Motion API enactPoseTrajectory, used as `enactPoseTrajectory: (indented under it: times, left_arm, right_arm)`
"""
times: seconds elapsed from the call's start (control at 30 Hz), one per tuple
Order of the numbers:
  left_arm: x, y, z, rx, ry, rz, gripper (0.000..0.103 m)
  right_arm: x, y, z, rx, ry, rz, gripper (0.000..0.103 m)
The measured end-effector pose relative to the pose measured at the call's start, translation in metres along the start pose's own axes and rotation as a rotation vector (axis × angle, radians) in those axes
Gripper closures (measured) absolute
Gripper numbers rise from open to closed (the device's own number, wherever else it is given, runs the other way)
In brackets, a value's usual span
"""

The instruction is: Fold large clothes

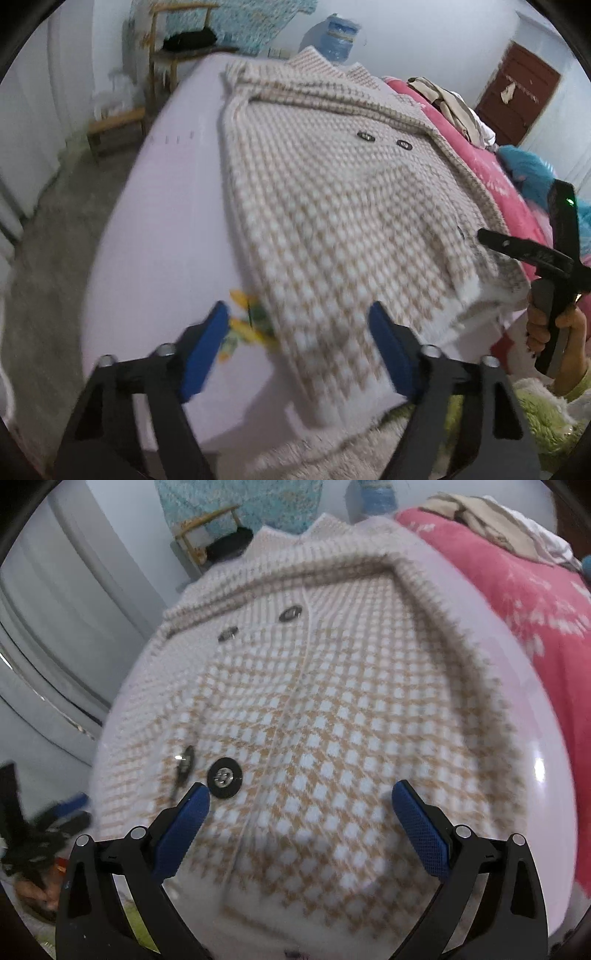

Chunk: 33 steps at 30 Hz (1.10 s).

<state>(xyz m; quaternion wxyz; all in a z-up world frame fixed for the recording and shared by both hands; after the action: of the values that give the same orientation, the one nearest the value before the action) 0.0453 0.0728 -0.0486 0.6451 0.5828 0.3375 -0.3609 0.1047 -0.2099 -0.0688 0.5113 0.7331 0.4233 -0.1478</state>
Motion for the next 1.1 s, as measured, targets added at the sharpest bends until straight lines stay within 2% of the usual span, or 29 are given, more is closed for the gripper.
enactPoseTrajectory:
  times: [0.1, 0.23, 0.33, 0.37, 0.4, 0.47, 0.63, 0.67, 0.7, 0.73, 0.8, 0.87, 1.0, 1.1]
  left_arm:
    - [0.009, -0.009, -0.003, -0.038, -0.049, -0.049, 0.048]
    - [0.013, -0.005, -0.007, -0.068, -0.074, -0.045, 0.054]
    - [0.018, -0.001, -0.01, -0.095, -0.117, -0.051, 0.062]
    - [0.019, -0.001, -0.01, -0.097, -0.13, -0.056, 0.067]
    - [0.018, -0.002, -0.008, -0.099, -0.142, -0.062, 0.069]
    - [0.017, -0.005, -0.007, -0.091, -0.154, -0.073, 0.069]
    - [0.016, -0.016, -0.008, -0.13, -0.199, -0.094, 0.07]
    - [0.016, -0.016, -0.008, -0.132, -0.198, -0.092, 0.07]
    - [0.017, -0.017, -0.007, -0.134, -0.191, -0.09, 0.071]
    - [0.017, -0.017, -0.005, -0.132, -0.181, -0.085, 0.074]
    - [0.015, -0.015, -0.003, -0.104, -0.14, -0.067, 0.09]
    - [0.005, -0.012, 0.002, -0.062, -0.1, -0.023, 0.094]
    - [-0.037, -0.004, 0.001, -0.01, -0.056, 0.131, 0.096]
    - [-0.067, 0.002, -0.008, -0.027, -0.058, 0.206, 0.096]
  right_arm:
    - [-0.032, -0.005, 0.006, -0.004, -0.041, 0.068, 0.008]
    - [-0.063, -0.013, 0.037, 0.067, -0.126, 0.118, 0.012]
    - [-0.065, -0.022, 0.064, 0.177, -0.111, 0.113, 0.029]
    - [-0.062, -0.025, 0.07, 0.206, -0.104, 0.102, 0.036]
    - [-0.059, -0.03, 0.075, 0.235, -0.093, 0.085, 0.044]
    - [-0.06, -0.037, 0.075, 0.247, -0.066, 0.079, 0.046]
    - [-0.064, -0.057, 0.067, 0.254, -0.034, 0.047, 0.061]
    - [-0.065, -0.061, 0.066, 0.254, -0.033, 0.051, 0.067]
    - [-0.064, -0.062, 0.065, 0.256, -0.034, 0.048, 0.079]
    - [-0.064, -0.062, 0.067, 0.258, -0.035, 0.045, 0.083]
    - [-0.065, -0.06, 0.066, 0.254, -0.038, 0.052, 0.094]
    - [-0.074, -0.052, 0.058, 0.215, -0.054, 0.082, 0.096]
    - [-0.12, -0.035, 0.032, 0.134, -0.029, 0.224, 0.098]
    - [-0.148, -0.027, 0.022, 0.107, -0.009, 0.304, 0.098]
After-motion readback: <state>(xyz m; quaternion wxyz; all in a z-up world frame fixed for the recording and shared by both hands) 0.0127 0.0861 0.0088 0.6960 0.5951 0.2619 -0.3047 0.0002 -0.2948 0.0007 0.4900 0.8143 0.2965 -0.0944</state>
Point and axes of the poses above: each gripper's, at about its wrist camera, not at the fingertips, and x roughly the way its jaws point, z to its right, y to its top, the point moved 2 cm from there along x, roughly the way its jaws point, and after that the axes turned 11 degrees about y, right-handed, at the moved point
